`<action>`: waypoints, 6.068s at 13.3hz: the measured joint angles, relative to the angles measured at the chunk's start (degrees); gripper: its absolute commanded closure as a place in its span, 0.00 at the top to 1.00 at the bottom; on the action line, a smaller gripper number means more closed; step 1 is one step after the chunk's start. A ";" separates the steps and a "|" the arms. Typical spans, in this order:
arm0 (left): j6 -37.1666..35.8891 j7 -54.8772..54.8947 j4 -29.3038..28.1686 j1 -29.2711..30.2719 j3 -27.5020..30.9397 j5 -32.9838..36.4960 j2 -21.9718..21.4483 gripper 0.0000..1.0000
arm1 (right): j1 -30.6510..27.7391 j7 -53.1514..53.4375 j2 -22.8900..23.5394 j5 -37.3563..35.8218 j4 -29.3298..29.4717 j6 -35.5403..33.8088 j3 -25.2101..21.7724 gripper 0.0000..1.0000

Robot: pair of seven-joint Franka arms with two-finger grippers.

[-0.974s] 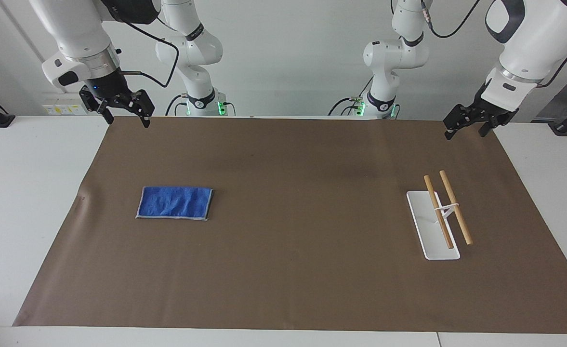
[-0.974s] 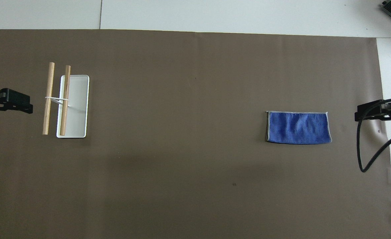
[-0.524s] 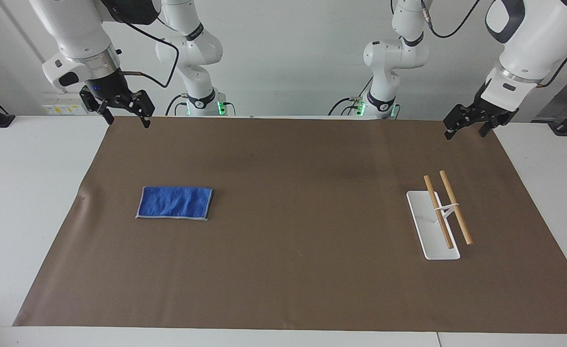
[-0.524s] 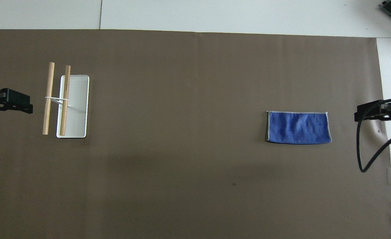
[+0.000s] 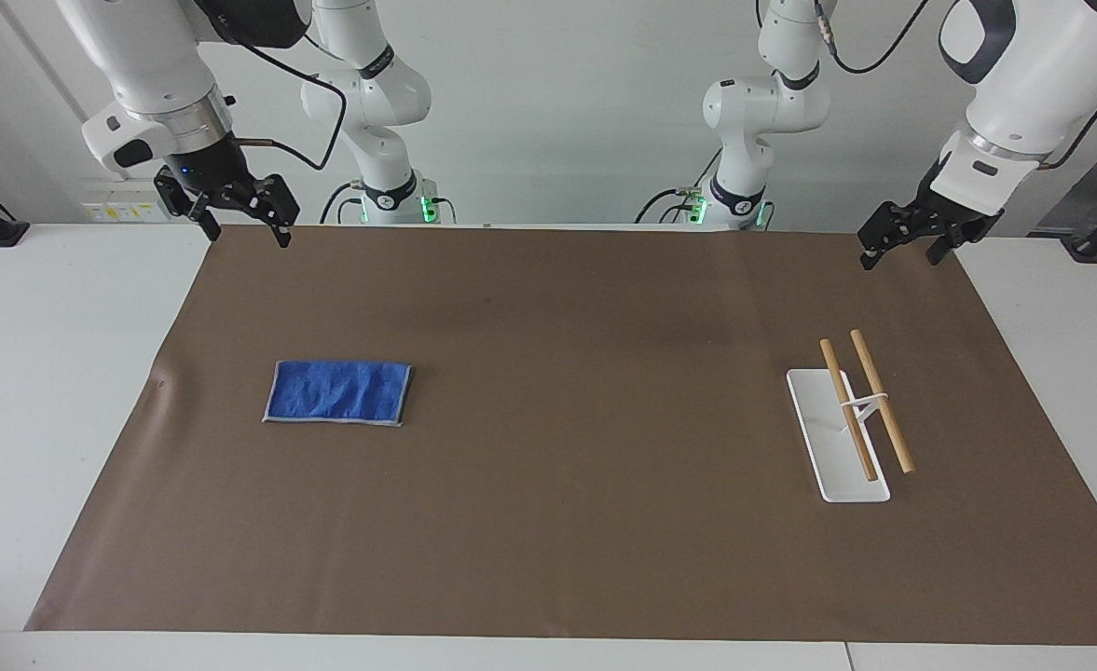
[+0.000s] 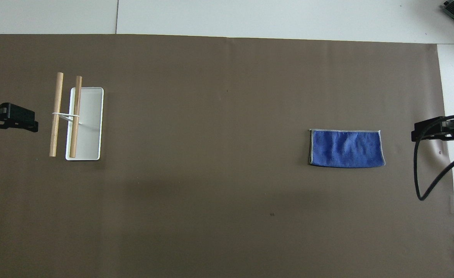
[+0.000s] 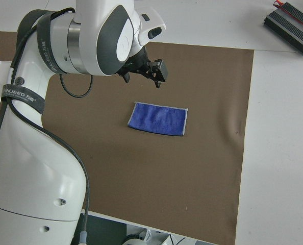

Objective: Right arm passes towel to left arm to hang

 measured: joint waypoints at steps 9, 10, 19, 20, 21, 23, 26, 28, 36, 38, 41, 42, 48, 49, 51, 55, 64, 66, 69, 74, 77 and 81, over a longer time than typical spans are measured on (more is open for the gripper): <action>0.00 0.00 0.00 0.00 0.00 0.00 0.00 1.00 | 0.00 0.00 0.33 0.00 -6.10 10.94 0.01 1.00; 0.00 0.00 0.00 0.00 0.00 0.00 0.00 1.00 | 0.01 -0.07 0.63 0.01 -8.72 15.04 0.02 1.00; 0.00 0.00 0.00 0.00 0.00 0.00 0.00 1.00 | 0.04 -3.22 7.70 0.19 -29.90 45.41 0.10 1.00; 0.00 0.00 0.00 0.00 0.00 0.00 0.00 1.00 | 0.04 -3.26 8.58 0.89 -31.83 48.66 0.11 1.00; 0.00 0.00 0.00 0.00 0.00 0.00 0.00 1.00 | 0.04 -3.71 9.36 1.62 -33.64 51.75 0.11 1.00; 0.00 0.00 0.00 0.00 0.00 0.00 0.00 1.00 | 0.04 -5.47 10.71 2.24 -35.67 55.07 0.11 1.00; 0.00 0.00 0.00 0.00 0.00 0.00 0.00 1.00 | -0.23 -7.90 11.75 3.24 -36.47 56.42 0.08 1.00; 0.00 0.00 0.00 0.00 0.00 0.00 0.00 1.00 | -0.36 -9.43 12.30 4.06 -37.34 57.69 0.08 1.00; 0.00 0.00 0.00 0.00 0.00 0.00 0.00 1.00 | -1.78 -13.46 14.17 4.88 -38.00 59.92 0.05 0.56; -0.01 0.00 0.00 0.00 0.00 0.00 0.00 1.00 | -1.77 -13.48 14.19 4.90 -37.98 59.97 0.05 0.13; -0.02 0.00 0.00 0.00 0.00 0.00 0.00 1.00 | -1.72 -13.48 13.72 4.95 -37.85 60.06 0.07 0.00; -0.02 0.00 0.00 0.00 0.00 0.00 0.00 1.00 | -1.68 -13.48 13.69 4.96 -37.81 60.07 0.07 0.00; -0.02 0.00 0.00 0.00 0.00 0.00 0.00 1.00 | -1.12 -13.40 12.23 8.53 -34.79 57.54 2.86 0.00; -0.02 0.00 0.00 0.00 0.00 0.00 0.00 1.00 | -1.03 -13.24 11.32 9.66 -33.57 55.81 3.63 0.00; -0.02 0.00 0.00 0.00 0.00 0.00 0.00 1.00 | -0.84 -12.26 9.57 12.93 -30.96 52.51 5.63 0.00; -0.02 0.00 0.00 0.00 0.00 0.00 0.00 1.00 | -0.68 -4.29 8.81 22.89 -25.66 48.85 10.67 0.00; -0.02 0.00 0.00 0.00 0.00 0.00 -0.01 1.00 | -0.60 22.19 9.12 60.58 -19.35 47.35 18.64 0.00; -0.02 0.00 0.00 0.00 0.00 0.00 -0.01 1.00 | -0.59 27.70 9.24 69.02 -18.53 47.34 19.96 0.00; -0.03 0.00 0.00 0.00 0.00 0.00 -0.01 1.00 | -0.58 37.30 9.29 78.05 -17.21 47.36 21.43 0.00; -0.03 0.00 0.00 0.00 0.00 0.00 -0.01 1.00 | 4.21 44.31 9.53 91.44 -16.26 53.43 22.16 0.00; -0.03 -0.02 0.00 -0.02 -0.15 0.00 -0.01 1.00 | 10.53 46.46 9.73 94.59 -15.99 60.38 22.45 0.00; -0.03 -0.89 -0.23 -0.03 -0.02 -0.02 -0.06 1.00 | 11.04 50.28 10.17 95.62 -15.97 60.92 22.30 0.00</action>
